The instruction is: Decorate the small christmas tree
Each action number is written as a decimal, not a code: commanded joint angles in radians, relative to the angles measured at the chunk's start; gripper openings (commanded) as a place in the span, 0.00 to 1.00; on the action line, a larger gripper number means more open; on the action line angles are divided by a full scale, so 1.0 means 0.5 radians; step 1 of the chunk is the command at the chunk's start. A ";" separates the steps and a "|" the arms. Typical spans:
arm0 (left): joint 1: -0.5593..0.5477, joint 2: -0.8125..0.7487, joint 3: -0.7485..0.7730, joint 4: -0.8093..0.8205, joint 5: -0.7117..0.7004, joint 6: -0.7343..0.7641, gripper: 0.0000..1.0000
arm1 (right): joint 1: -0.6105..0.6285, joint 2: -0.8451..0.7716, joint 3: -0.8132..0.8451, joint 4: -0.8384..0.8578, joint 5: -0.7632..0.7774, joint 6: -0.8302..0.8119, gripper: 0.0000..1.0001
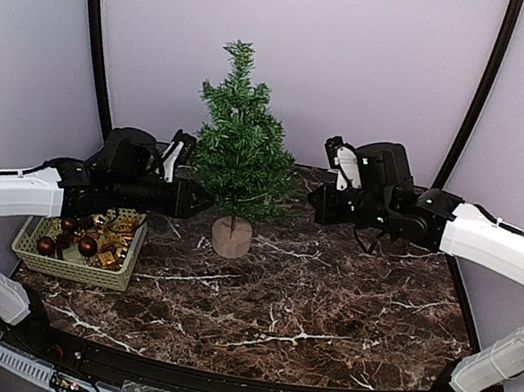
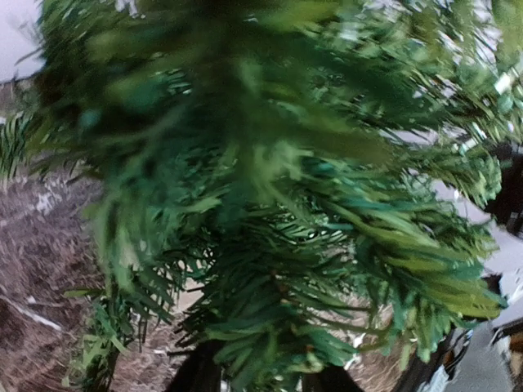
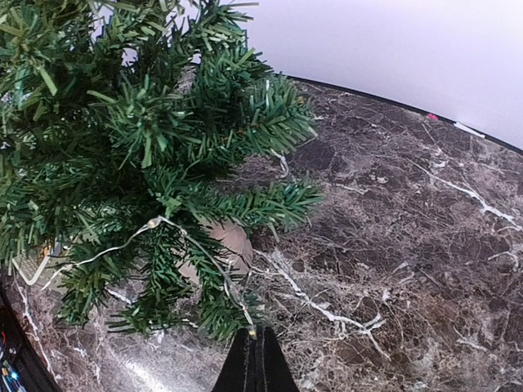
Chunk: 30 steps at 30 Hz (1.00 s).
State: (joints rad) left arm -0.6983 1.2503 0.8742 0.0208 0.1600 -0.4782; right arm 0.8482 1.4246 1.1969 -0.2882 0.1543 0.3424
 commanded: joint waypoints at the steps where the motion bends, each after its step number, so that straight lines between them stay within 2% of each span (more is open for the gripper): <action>1: 0.033 0.020 -0.001 0.083 -0.002 -0.015 0.24 | -0.039 0.047 0.058 0.099 0.000 0.008 0.00; 4: 0.065 0.030 -0.009 0.093 -0.035 -0.031 0.10 | -0.062 0.079 0.090 0.107 -0.008 -0.004 0.00; 8: 0.125 0.044 -0.043 0.158 0.019 -0.056 0.00 | -0.086 0.127 0.137 0.122 -0.036 -0.026 0.00; 21: 0.361 0.145 -0.016 0.296 0.163 0.091 0.00 | -0.152 0.301 0.336 0.132 -0.140 -0.095 0.00; 30: 0.563 0.366 0.125 0.402 0.319 0.244 0.00 | -0.157 0.475 0.458 0.145 -0.263 -0.091 0.00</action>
State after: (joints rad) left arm -0.4564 1.3960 0.8886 0.1635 0.2691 -0.4057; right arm 0.7757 1.6291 1.3804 -0.2543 0.0673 0.3035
